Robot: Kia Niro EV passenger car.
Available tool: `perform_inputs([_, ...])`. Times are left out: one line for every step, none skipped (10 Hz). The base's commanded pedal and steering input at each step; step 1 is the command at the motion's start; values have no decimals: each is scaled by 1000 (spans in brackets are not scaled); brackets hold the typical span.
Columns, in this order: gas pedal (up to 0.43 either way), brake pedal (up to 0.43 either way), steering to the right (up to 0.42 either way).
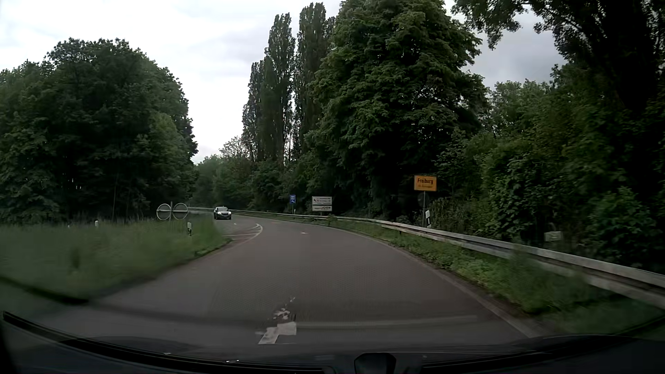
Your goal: Follow the waypoints while adhering to traffic rules and regulations
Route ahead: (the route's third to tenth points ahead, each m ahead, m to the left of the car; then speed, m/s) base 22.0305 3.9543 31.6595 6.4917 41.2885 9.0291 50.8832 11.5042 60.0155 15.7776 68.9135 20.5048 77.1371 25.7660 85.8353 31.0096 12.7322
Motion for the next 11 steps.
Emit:
perform_inputs([0, 0, -24])
perform_inputs([0, 0, -25])
perform_inputs([0, 0, -27])
perform_inputs([0, 0, -29])
perform_inputs([0, 0, -32])
perform_inputs([20, 0, -35])
perform_inputs([28, 0, -35])
perform_inputs([39, 0, -35])
perform_inputs([47, 0, -35])
perform_inputs([67, 0, -35])
perform_inputs([67, 0, -35])
